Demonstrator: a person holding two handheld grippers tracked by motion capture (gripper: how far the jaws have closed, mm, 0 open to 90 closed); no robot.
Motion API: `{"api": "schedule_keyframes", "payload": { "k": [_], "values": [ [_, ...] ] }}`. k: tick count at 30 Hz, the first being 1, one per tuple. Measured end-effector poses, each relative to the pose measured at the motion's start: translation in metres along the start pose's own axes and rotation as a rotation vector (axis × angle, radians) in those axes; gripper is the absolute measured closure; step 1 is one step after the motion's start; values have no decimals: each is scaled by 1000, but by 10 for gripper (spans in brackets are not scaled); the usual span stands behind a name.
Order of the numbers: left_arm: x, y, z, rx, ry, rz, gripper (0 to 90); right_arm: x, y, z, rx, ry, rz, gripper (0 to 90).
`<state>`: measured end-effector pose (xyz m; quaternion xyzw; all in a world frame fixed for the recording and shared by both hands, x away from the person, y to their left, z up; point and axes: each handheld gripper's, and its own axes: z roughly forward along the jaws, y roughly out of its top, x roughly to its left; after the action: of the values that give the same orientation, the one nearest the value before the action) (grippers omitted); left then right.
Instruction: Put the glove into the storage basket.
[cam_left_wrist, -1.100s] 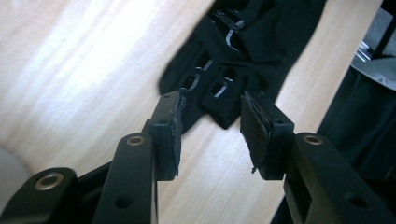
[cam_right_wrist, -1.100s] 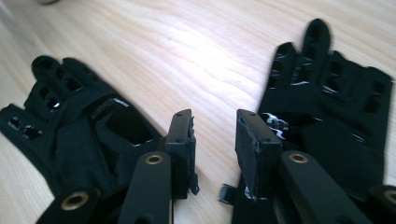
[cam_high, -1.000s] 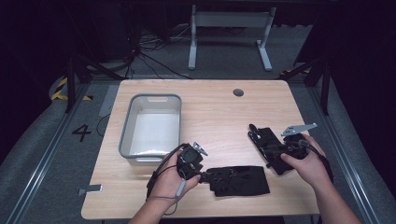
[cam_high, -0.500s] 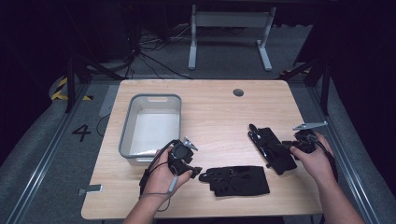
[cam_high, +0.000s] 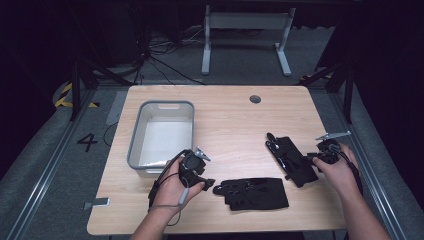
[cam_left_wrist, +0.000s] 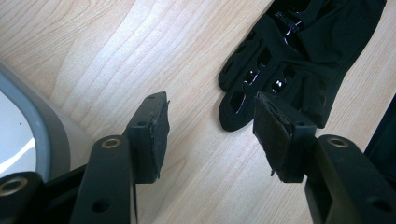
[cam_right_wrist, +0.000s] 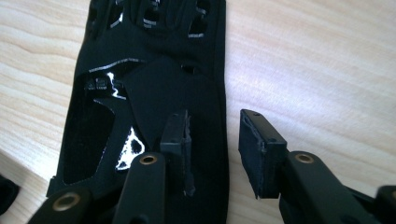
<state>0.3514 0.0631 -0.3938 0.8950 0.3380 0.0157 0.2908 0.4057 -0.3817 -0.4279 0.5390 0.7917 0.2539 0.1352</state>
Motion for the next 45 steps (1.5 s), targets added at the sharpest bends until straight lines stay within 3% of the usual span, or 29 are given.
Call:
{"api": "schedule_keyframes", "payload": {
  "k": [3, 12, 20, 26, 31, 35, 45],
  "values": [
    [0, 0, 0, 1, 2, -2, 461, -1, -1, 5, 15, -2, -1, 601],
    [-2, 0, 0, 4, 3, 3, 450, -1, -2, 9, 27, 7, 8, 614],
    [-3, 1, 2, 15, 1, 2, 440, 5, -1, 10, 38, 6, -17, 773],
    [-3, 1, 3, 16, 1, 0, 440, 6, 0, 8, 25, 7, -30, 842],
    [-3, 1, 2, 12, -2, 4, 441, 9, 3, -3, -19, 24, -47, 853],
    [-4, 2, 2, 10, -3, 3, 441, 20, 8, -22, -75, 25, -89, 856],
    [-4, 4, 2, 9, -2, 10, 441, 38, 13, -47, -140, 20, -165, 860]
  ]
}}
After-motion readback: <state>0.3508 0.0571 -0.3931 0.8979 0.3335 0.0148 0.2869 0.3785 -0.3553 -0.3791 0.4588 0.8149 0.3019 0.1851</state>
